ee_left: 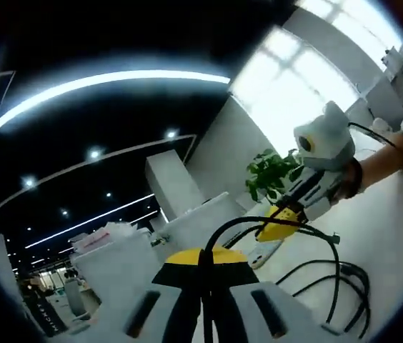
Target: Coil the Type-C to USB data cable on the desktop and secure it with Velcro straps.
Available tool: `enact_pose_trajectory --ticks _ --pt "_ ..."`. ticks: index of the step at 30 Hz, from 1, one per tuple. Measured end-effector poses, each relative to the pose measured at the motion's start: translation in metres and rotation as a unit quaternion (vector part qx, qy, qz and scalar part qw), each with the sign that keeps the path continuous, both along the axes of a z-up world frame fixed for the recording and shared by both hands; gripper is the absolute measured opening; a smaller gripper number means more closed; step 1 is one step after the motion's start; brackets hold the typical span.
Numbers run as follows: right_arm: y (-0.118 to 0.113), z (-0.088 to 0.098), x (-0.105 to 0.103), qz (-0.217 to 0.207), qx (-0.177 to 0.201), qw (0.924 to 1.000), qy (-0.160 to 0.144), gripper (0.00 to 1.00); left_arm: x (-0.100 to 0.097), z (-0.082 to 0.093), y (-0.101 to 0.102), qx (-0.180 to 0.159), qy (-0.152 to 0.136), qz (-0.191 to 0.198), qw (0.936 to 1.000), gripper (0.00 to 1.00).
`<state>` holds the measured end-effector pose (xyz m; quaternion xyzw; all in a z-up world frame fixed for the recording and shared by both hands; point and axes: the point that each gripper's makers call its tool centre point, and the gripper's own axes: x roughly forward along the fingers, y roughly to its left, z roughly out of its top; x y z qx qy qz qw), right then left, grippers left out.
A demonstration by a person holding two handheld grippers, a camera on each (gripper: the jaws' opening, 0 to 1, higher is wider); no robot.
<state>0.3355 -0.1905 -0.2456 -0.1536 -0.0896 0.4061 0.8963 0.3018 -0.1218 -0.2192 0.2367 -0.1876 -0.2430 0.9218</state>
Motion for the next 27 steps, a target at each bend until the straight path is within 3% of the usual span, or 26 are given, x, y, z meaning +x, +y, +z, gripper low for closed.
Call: enact_pose_trajectory --ticks 3,7,11,17,22,27 --pt "-0.001 -0.006 -0.005 0.006 -0.006 0.9999 0.005 0.02 0.003 -0.004 0.0 0.02 -0.008 0.009 0.9997 0.04" --pt "-0.008 -0.005 0.001 0.001 0.018 0.9996 0.02 0.02 0.006 -0.007 0.0 0.052 -0.034 0.025 0.9977 0.04" --pt "-0.008 0.0 -0.004 0.009 0.024 0.9996 0.011 0.02 0.007 -0.007 0.0 0.06 -0.044 0.033 0.9966 0.04" --pt "0.0 0.001 -0.015 0.034 0.022 0.9991 0.006 0.02 0.009 -0.014 -0.001 0.064 -0.035 0.032 0.9968 0.06" --pt "-0.008 0.005 -0.009 0.013 0.037 0.9992 0.009 0.02 0.005 -0.018 -0.011 0.064 -0.026 0.008 0.9976 0.09" --pt "0.001 0.003 -0.022 0.052 0.021 0.9984 -0.001 0.02 0.008 -0.022 -0.011 0.083 -0.03 0.021 0.9959 0.1"
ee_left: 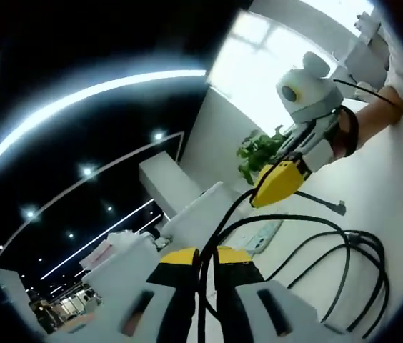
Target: Coil the Type-C to USB data cable on the desktop and secure it with Velcro straps.
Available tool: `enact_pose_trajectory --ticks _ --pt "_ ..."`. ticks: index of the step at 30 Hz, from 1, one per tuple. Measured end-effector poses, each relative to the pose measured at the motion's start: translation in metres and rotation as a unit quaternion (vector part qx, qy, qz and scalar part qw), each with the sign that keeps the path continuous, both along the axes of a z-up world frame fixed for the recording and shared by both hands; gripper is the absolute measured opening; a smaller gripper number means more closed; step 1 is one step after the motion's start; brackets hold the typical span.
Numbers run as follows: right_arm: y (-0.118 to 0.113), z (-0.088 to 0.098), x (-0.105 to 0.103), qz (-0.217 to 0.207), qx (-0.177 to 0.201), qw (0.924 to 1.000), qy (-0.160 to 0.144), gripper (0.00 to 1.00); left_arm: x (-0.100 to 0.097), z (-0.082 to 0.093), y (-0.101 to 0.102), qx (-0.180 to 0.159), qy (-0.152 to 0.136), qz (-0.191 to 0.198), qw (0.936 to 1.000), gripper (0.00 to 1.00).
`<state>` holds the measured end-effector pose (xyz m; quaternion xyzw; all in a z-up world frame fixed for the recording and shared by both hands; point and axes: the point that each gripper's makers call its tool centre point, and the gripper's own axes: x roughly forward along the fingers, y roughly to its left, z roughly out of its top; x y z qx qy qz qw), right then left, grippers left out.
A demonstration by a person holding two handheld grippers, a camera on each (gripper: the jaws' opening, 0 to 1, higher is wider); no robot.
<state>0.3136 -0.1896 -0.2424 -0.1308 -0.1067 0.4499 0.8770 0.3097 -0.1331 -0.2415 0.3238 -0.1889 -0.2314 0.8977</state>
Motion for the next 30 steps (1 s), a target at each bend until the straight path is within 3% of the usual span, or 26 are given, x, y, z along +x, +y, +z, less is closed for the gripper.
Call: enact_pose_trajectory --ticks 7,9,11,12,16,18,21,23,25,27,30 --pt "0.01 0.001 -0.021 0.077 0.029 0.9959 0.037 0.02 0.002 -0.006 0.0 0.014 0.004 0.004 0.9999 0.17" --pt "0.009 0.001 -0.019 0.073 0.03 0.9961 0.041 0.02 0.002 -0.007 0.0 0.026 0.003 0.009 0.9996 0.13" --pt "0.008 -0.003 -0.015 0.066 0.024 0.9968 0.038 0.03 0.002 -0.006 0.001 0.059 -0.015 0.021 0.9979 0.08" --pt "0.007 -0.003 -0.014 0.066 0.027 0.9967 0.039 0.03 0.001 -0.006 0.0 0.055 -0.013 0.019 0.9982 0.08" --pt "0.0 0.01 -0.008 0.078 0.115 0.9864 0.087 0.09 0.003 -0.005 0.004 0.046 -0.003 0.015 0.9988 0.07" --pt "-0.015 0.019 0.005 0.058 0.157 0.9806 0.102 0.14 0.004 -0.001 0.01 0.029 0.001 0.02 0.9994 0.07" --pt "-0.036 0.018 0.027 0.017 0.188 0.974 0.126 0.12 0.002 0.006 0.017 0.011 0.003 0.025 0.9996 0.07" --pt "-0.048 0.006 0.043 -0.014 0.164 0.9781 0.127 0.12 0.002 0.009 0.019 0.005 0.002 0.028 0.9996 0.07" --pt "-0.046 -0.016 0.052 -0.029 0.103 0.9861 0.127 0.13 -0.001 0.014 0.021 -0.005 -0.002 0.027 0.9996 0.07" --pt "-0.037 -0.043 0.054 -0.03 0.069 0.9846 0.158 0.13 -0.005 0.02 0.021 -0.017 -0.008 0.023 0.9996 0.07" --pt "-0.016 -0.07 0.042 0.001 0.027 0.9809 0.193 0.18 -0.01 0.03 0.024 -0.021 -0.029 0.028 0.999 0.07"
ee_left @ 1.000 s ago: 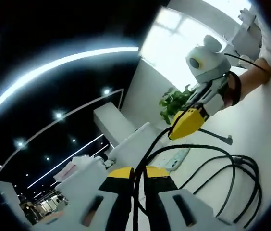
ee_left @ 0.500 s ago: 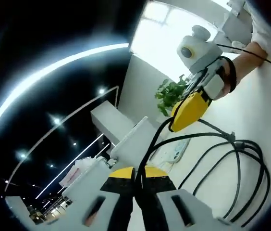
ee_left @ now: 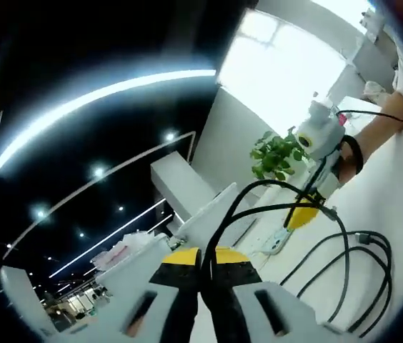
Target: Coil the Type-C to USB data cable on the desktop and secure it with Velcro straps.
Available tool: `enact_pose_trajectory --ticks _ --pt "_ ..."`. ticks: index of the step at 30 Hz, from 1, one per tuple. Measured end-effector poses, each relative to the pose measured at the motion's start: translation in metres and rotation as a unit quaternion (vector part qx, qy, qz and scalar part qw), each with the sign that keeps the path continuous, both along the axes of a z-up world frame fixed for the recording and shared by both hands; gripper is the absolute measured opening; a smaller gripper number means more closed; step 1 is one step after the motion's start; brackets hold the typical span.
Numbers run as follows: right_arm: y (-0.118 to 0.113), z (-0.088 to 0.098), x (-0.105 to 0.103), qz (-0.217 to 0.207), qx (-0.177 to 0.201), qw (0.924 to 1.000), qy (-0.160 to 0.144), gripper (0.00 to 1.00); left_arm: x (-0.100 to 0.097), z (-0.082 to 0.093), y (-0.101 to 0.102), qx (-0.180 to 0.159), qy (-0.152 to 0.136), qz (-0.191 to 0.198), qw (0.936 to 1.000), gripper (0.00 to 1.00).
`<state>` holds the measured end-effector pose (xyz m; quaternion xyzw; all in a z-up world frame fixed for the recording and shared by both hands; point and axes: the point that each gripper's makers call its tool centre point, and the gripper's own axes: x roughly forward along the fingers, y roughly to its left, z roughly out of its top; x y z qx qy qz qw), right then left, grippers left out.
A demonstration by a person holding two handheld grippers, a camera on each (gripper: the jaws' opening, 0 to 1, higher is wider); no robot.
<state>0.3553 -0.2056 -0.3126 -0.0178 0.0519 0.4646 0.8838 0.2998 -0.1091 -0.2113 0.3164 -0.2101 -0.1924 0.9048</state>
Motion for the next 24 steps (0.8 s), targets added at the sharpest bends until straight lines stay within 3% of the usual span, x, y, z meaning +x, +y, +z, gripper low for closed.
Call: enact_pose_trajectory --ticks 4,8,12,17,24 --pt "0.016 -0.014 -0.01 0.018 -0.042 0.9989 -0.013 0.22 -0.007 0.012 0.004 -0.016 -0.015 -0.006 0.9997 0.07" --pt "0.003 -0.022 0.004 -0.014 -0.09 0.9953 -0.034 0.22 -0.014 0.022 0.006 -0.03 -0.025 -0.01 0.9992 0.07" --pt "-0.012 -0.045 0.021 -0.045 -0.118 0.992 -0.002 0.22 -0.02 0.03 0.008 -0.041 -0.037 -0.016 0.9983 0.07" --pt "0.007 -0.041 -0.001 0.008 -0.072 0.9962 0.049 0.2 -0.019 0.029 0.009 -0.04 -0.038 -0.01 0.9984 0.07" --pt "0.032 -0.052 -0.012 0.038 -0.084 0.9938 0.063 0.2 -0.025 0.039 0.011 -0.06 -0.046 -0.02 0.9969 0.07"
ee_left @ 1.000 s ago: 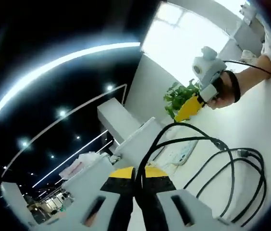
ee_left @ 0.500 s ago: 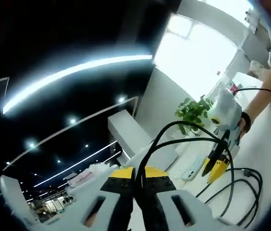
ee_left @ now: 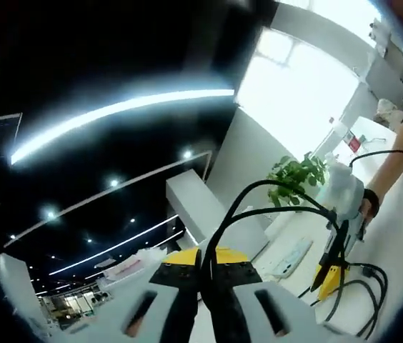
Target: Coil the Type-C to USB data cable on the desktop and secure it with Velcro straps.
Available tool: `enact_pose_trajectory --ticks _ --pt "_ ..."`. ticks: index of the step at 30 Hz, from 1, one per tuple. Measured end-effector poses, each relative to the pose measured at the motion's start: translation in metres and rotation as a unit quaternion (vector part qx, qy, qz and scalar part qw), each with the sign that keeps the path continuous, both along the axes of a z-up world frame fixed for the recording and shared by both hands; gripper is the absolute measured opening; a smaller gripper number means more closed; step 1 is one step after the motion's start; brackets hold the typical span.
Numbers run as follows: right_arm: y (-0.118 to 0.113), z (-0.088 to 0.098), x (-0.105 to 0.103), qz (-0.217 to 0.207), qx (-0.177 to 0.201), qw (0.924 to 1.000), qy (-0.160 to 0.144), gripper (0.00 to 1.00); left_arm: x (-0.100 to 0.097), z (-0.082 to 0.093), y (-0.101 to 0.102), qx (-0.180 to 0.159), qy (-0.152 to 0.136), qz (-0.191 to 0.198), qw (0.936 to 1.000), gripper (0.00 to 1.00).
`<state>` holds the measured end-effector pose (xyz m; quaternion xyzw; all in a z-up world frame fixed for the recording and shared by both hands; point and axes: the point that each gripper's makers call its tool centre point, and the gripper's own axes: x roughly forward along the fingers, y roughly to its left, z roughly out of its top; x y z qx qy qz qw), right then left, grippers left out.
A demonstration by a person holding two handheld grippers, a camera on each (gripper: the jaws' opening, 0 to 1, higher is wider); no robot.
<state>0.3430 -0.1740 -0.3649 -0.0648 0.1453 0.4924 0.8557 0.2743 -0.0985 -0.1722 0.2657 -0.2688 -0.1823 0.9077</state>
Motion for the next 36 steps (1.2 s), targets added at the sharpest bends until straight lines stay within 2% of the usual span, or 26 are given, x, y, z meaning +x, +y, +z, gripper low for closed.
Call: enact_pose_trajectory --ticks 5,7,9,12,14,18,21,24,27,30,32,34,36 --pt "0.017 -0.013 -0.006 0.022 -0.03 0.9993 0.008 0.19 -0.005 0.007 0.0 -0.005 -0.013 -0.002 0.9999 0.07" --pt "0.02 -0.017 -0.002 0.017 -0.047 0.9988 0.005 0.15 -0.006 0.009 0.0 -0.008 -0.015 -0.005 0.9998 0.07" --pt "0.02 -0.016 0.001 0.012 -0.049 0.9987 -0.001 0.06 -0.008 0.01 0.0 -0.012 -0.015 -0.011 0.9998 0.07" --pt "0.017 -0.01 0.003 0.007 -0.048 0.9988 -0.008 0.03 -0.006 0.008 0.0 -0.021 -0.004 -0.018 0.9996 0.07" --pt "0.011 0.003 0.008 -0.006 -0.034 0.999 -0.028 0.02 -0.003 0.004 0.0 -0.023 0.005 -0.022 0.9995 0.07" --pt "-0.004 0.039 0.02 -0.046 0.025 0.9972 -0.053 0.02 0.003 -0.006 -0.007 -0.025 0.03 -0.037 0.9986 0.07" --pt "-0.017 0.07 0.02 -0.062 0.079 0.992 -0.076 0.01 0.006 -0.014 -0.013 -0.015 0.041 -0.039 0.9983 0.07" --pt "-0.028 0.092 0.017 -0.072 0.11 0.9858 -0.105 0.01 0.007 -0.023 -0.024 -0.011 0.06 -0.058 0.9965 0.07" --pt "-0.035 0.115 0.007 -0.065 0.158 0.9786 -0.115 0.01 0.008 -0.032 -0.033 0.0 0.07 -0.07 0.995 0.07" --pt "-0.035 0.13 -0.005 -0.044 0.193 0.973 -0.119 0.01 0.009 -0.04 -0.04 0.017 0.075 -0.075 0.9942 0.07" --pt "-0.034 0.135 -0.011 -0.035 0.19 0.9724 -0.131 0.01 0.01 -0.044 -0.043 0.026 0.076 -0.075 0.994 0.07" --pt "-0.032 0.144 -0.019 -0.025 0.197 0.9682 -0.152 0.01 0.011 -0.048 -0.046 0.037 0.077 -0.075 0.9935 0.07" --pt "-0.03 0.148 -0.026 -0.017 0.198 0.9668 -0.16 0.01 0.013 -0.052 -0.047 0.049 0.076 -0.067 0.9937 0.07"
